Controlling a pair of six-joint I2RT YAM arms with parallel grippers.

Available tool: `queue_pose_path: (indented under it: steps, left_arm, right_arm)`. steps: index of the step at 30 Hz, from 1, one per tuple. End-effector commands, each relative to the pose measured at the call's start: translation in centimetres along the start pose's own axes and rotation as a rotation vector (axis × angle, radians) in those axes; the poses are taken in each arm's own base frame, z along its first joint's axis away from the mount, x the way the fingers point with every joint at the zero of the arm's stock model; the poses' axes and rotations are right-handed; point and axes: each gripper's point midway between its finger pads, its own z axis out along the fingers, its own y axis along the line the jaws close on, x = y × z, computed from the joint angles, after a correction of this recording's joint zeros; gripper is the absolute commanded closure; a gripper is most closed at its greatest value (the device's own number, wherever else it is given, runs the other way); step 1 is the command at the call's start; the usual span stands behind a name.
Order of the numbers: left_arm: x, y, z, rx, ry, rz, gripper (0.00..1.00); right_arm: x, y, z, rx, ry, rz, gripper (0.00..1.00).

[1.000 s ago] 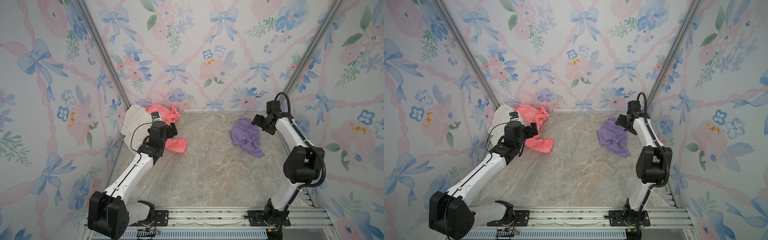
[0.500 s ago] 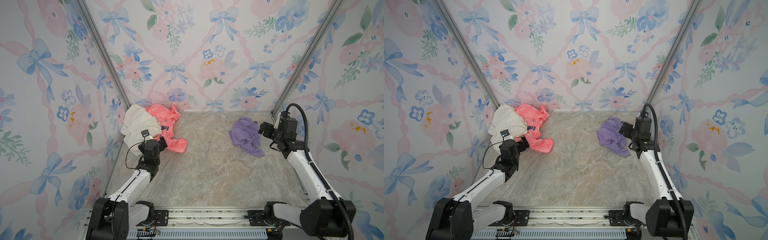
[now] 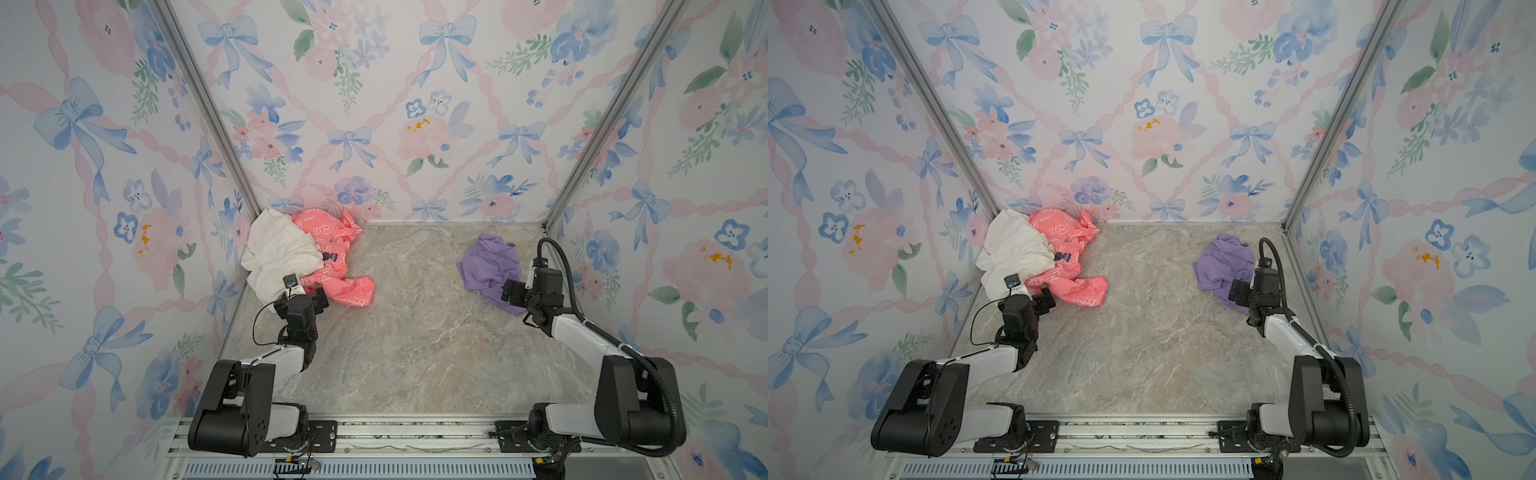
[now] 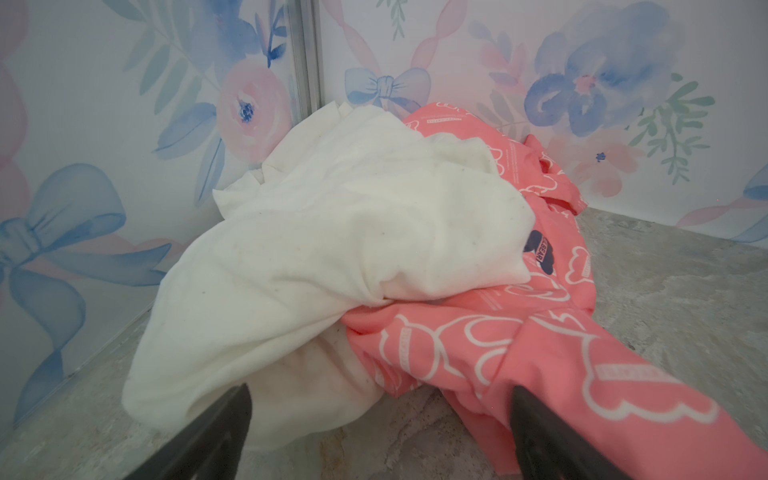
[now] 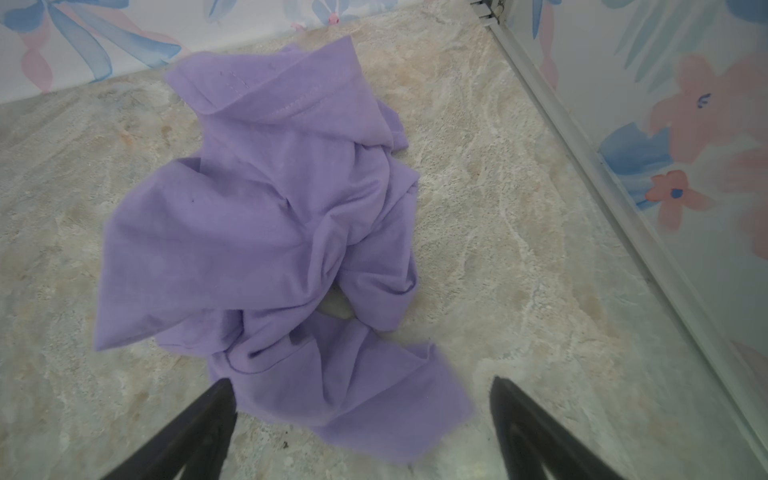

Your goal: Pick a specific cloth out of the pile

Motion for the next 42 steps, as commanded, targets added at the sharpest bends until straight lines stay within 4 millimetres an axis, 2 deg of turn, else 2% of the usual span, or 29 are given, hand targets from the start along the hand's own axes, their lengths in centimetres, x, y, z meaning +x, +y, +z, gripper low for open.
queue_pose_path:
  steps: [1, 5, 9, 14, 18, 22, 24, 25, 30, 42]
  left_arm:
    - [-0.5, -0.3, -0.1, 0.035, -0.061, 0.009, 0.02]
    - [-1.1, -1.6, 0.7, 0.095, -0.085, 0.038, 0.02]
    - [-0.7, -2.1, 1.1, 0.123, -0.100, 0.057, 0.02]
    - [-0.1, -3.7, 0.5, 0.217, -0.110, 0.102, 0.02]
    - [0.5, -3.9, -0.7, 0.229, -0.153, 0.125, 0.02]
    - [0.2, -3.7, -0.8, 0.210, -0.170, 0.127, 0.02]
    - [0.2, -3.7, -0.8, 0.208, -0.170, 0.127, 0.02]
    - [0.2, -3.7, -0.8, 0.204, -0.170, 0.126, 0.02]
    - [0.2, -3.6, -0.8, 0.197, -0.171, 0.120, 0.02]
    - [0.2, -3.6, -0.7, 0.199, -0.169, 0.121, 0.02]
  right_arm:
    - [-1.4, 0.3, 1.3, -0.016, -0.080, -0.007, 0.03]
    - [-1.4, 1.4, 3.2, -0.057, -0.076, -0.069, 0.03]
    - [-1.2, 1.9, 3.7, -0.093, -0.093, -0.090, 0.03]
    - [-0.9, 2.8, 2.1, -0.125, -0.193, -0.128, 0.03]
    - [-0.7, 3.1, 1.6, -0.122, -0.235, -0.149, 0.03]
    - [-0.1, 3.1, 0.9, -0.120, -0.288, -0.161, 0.03]
    - [0.6, 4.6, 0.1, -0.171, -0.403, -0.216, 0.03]
    - [1.1, 4.5, 0.0, -0.146, -0.387, -0.232, 0.03]
    - [0.4, 3.2, 0.8, -0.075, -0.348, -0.179, 0.03]
    - [0.4, 3.1, 0.8, -0.075, -0.346, -0.175, 0.03]
